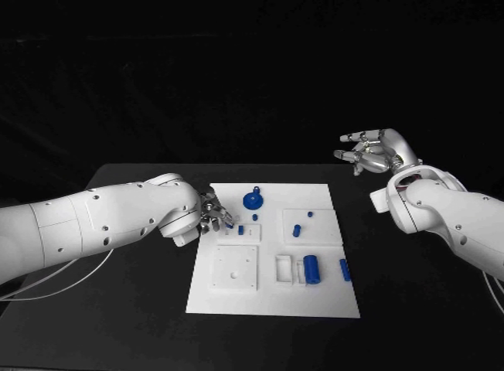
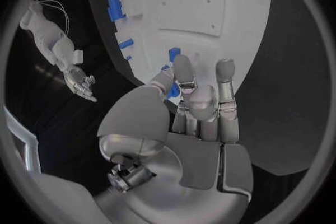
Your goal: Assemble the parts on the task board
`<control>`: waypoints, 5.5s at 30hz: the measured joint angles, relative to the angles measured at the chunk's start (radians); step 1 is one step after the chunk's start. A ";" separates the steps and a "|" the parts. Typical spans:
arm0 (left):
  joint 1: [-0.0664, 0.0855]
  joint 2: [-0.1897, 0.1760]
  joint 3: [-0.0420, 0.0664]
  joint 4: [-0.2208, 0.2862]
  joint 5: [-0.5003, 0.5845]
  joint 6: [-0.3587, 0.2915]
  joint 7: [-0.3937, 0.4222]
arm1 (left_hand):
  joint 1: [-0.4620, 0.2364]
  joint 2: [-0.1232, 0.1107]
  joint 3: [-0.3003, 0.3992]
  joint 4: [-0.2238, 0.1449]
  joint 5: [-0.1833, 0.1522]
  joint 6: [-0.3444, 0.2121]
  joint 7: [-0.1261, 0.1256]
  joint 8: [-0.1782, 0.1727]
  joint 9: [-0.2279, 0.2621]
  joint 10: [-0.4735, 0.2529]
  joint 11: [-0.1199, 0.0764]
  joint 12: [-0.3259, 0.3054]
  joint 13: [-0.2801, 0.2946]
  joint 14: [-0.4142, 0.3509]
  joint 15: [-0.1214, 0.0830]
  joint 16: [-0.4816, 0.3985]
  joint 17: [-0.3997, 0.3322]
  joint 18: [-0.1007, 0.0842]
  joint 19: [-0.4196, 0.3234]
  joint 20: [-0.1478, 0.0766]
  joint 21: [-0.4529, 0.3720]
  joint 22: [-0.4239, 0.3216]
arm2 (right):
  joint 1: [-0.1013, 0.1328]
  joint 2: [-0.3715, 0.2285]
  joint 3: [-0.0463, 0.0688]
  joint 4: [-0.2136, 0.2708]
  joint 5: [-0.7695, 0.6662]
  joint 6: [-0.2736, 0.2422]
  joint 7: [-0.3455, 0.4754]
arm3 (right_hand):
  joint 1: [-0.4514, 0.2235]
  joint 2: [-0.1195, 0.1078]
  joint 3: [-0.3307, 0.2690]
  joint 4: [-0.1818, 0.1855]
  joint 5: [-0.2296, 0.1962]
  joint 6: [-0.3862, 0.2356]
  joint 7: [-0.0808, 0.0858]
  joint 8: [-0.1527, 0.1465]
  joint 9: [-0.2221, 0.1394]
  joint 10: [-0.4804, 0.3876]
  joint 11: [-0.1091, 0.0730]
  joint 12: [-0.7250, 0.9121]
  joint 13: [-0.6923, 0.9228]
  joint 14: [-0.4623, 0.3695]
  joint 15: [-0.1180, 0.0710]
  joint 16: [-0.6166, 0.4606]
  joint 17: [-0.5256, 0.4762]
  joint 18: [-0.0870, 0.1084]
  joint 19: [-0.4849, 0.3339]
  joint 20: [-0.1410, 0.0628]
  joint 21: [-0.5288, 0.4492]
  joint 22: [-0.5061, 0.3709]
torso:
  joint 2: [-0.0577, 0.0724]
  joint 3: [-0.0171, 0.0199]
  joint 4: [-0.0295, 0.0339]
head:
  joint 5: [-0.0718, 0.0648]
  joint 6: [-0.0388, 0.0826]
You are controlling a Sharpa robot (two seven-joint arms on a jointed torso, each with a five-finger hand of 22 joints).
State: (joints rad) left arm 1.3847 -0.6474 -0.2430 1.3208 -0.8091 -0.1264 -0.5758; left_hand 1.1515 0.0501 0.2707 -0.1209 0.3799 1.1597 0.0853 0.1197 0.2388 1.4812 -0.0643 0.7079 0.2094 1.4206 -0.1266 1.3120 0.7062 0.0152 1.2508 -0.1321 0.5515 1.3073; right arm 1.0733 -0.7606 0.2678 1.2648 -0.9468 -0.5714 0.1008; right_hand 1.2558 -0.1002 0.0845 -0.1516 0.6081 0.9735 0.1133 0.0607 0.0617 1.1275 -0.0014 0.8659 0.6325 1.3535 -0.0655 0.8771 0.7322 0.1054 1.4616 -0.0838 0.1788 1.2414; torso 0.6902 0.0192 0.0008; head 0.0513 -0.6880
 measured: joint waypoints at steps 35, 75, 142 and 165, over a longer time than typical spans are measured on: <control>-0.006 0.003 0.001 -0.009 -0.092 0.075 -0.036 | 0.003 0.003 -0.001 0.001 -0.010 0.005 -0.005 -0.007 0.050 0.000 0.000 0.000 -0.004 0.000 0.001 0.000 -0.009 0.000 -0.004 0.004 0.000 0.001 | -0.002 -0.001 0.000 0.002 0.002 0.000 0.000 | 0.000 0.000 0.000 0.000 0.008 0.000 0.000 0.000 0.000 0.000 0.000 0.000 0.000 0.000 0.000 0.000 0.000 0.000 0.000 0.000 0.000 0.001 | 0.000 -0.0008 -0.0001 | 0.003 -0.001; -0.013 -0.008 0.000 0.019 -0.085 0.004 -0.023 | 0.004 0.012 0.001 0.003 -0.018 0.005 -0.005 -0.013 0.072 0.000 0.000 0.000 -0.006 0.000 0.004 0.000 -0.009 0.016 -0.004 0.004 0.004 0.000 | -0.004 -0.003 0.000 0.003 0.003 0.000 0.000 | -0.004 -0.004 0.000 0.000 0.012 0.002 -0.002 0.000 0.000 0.000 0.000 0.000 0.000 0.000 0.000 0.000 0.000 0.000 0.000 0.000 0.000 0.000 | 0.001 -0.0002 0.0001 | -0.002 -0.001; -0.024 0.011 0.006 -0.026 -0.116 0.072 -0.012 | -0.071 0.046 0.007 0.019 -0.032 0.039 -0.010 -0.009 0.191 0.006 0.006 0.000 0.031 -0.001 0.004 0.008 0.004 0.015 -0.007 0.007 0.004 0.000 | -0.013 -0.006 0.000 0.003 0.003 0.001 -0.001 | -0.004 -0.004 0.000 0.000 0.012 0.003 -0.003 0.000 0.000 0.000 0.000 0.000 0.000 0.000 0.000 0.000 0.000 0.000 0.000 0.000 0.000 0.001 | 0.001 0.0009 -0.0006 | -0.003 -0.009; -0.022 0.020 0.007 -0.026 -0.144 0.098 -0.016 | -0.021 0.038 -0.023 0.048 -0.052 0.041 -0.009 -0.009 0.183 0.007 0.007 -0.005 0.030 -0.001 0.007 0.008 -0.010 0.015 -0.011 0.011 0.004 0.000 | -0.016 -0.007 0.000 0.004 0.003 0.002 -0.001 | -0.004 -0.004 0.000 0.000 0.020 0.003 -0.003 0.000 0.000 0.000 0.000 0.000 -0.001 0.000 0.000 0.000 0.000 0.000 0.000 0.000 0.001 0.002 | 0.001 0.0005 0.0001 | -0.009 -0.011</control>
State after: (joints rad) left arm 1.3628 -0.6271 -0.2358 1.2950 -0.9531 -0.0284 -0.5919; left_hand 1.1310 0.0877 0.2474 -0.0730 0.3280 1.2004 0.0765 0.1102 0.4217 1.4885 -0.0570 0.7030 0.2392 1.4200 -0.1192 1.3197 0.6963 0.0305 1.2399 -0.1215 0.5552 1.3076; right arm 1.0576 -0.7671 0.2678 1.2690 -0.9437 -0.5693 0.0997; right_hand 1.2517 -0.1042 0.0846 -0.1517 0.6283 0.9767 0.1100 0.0607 0.0617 1.1276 -0.0014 0.8659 0.6318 1.3535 -0.0655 0.8771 0.7322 0.1054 1.4616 -0.0837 0.1796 1.2437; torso 0.6912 0.0197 0.0009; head 0.0419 -0.6992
